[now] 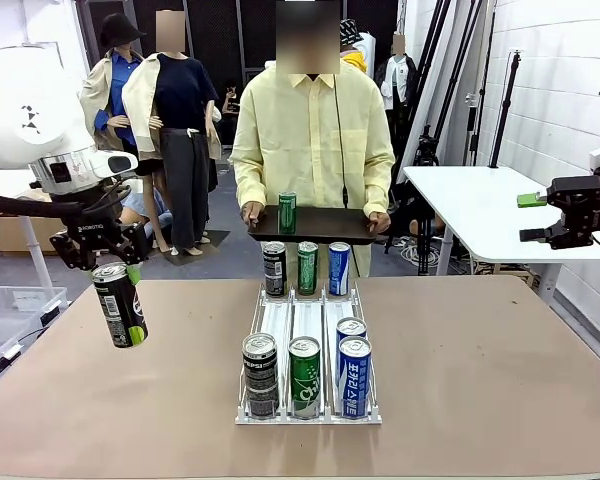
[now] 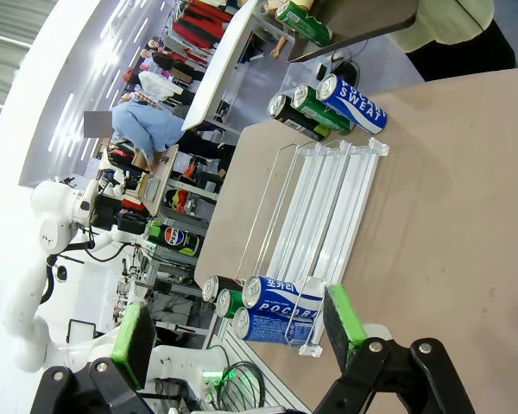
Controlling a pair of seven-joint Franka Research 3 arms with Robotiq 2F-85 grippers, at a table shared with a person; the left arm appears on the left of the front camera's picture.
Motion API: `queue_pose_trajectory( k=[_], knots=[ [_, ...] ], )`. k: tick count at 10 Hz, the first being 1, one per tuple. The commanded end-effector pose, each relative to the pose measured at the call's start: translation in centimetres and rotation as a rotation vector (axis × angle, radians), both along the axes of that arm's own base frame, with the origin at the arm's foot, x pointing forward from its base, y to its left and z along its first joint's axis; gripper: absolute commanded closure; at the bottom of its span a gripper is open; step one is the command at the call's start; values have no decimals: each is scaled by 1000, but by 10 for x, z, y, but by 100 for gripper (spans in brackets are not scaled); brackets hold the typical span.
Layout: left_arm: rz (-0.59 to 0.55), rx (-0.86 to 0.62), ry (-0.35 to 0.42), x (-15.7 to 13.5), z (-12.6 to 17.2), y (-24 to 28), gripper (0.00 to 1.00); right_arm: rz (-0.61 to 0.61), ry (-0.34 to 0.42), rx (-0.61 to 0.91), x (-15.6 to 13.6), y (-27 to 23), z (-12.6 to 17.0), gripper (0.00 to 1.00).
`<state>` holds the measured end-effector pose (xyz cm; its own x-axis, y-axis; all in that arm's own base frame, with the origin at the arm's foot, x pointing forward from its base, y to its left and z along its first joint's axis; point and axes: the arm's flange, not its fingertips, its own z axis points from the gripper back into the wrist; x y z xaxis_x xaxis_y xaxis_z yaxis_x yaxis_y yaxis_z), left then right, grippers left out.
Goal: Retrieve and hand over the desired beverage to the person.
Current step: Place the picked can on the Handle tray extended by the person.
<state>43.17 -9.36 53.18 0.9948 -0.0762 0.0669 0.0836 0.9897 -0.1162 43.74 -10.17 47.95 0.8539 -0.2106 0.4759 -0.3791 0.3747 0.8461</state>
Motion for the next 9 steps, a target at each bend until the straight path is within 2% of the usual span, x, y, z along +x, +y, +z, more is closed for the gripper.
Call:
queue_pose_trajectory(
  k=[1, 9],
  knots=[
    [0, 9, -15, 0, 6, 2, 100, 5, 1, 9, 1, 0, 2, 0],
    [0, 9, -15, 0, 6, 2, 100, 5, 1, 9, 1, 0, 2, 0]
  ],
)
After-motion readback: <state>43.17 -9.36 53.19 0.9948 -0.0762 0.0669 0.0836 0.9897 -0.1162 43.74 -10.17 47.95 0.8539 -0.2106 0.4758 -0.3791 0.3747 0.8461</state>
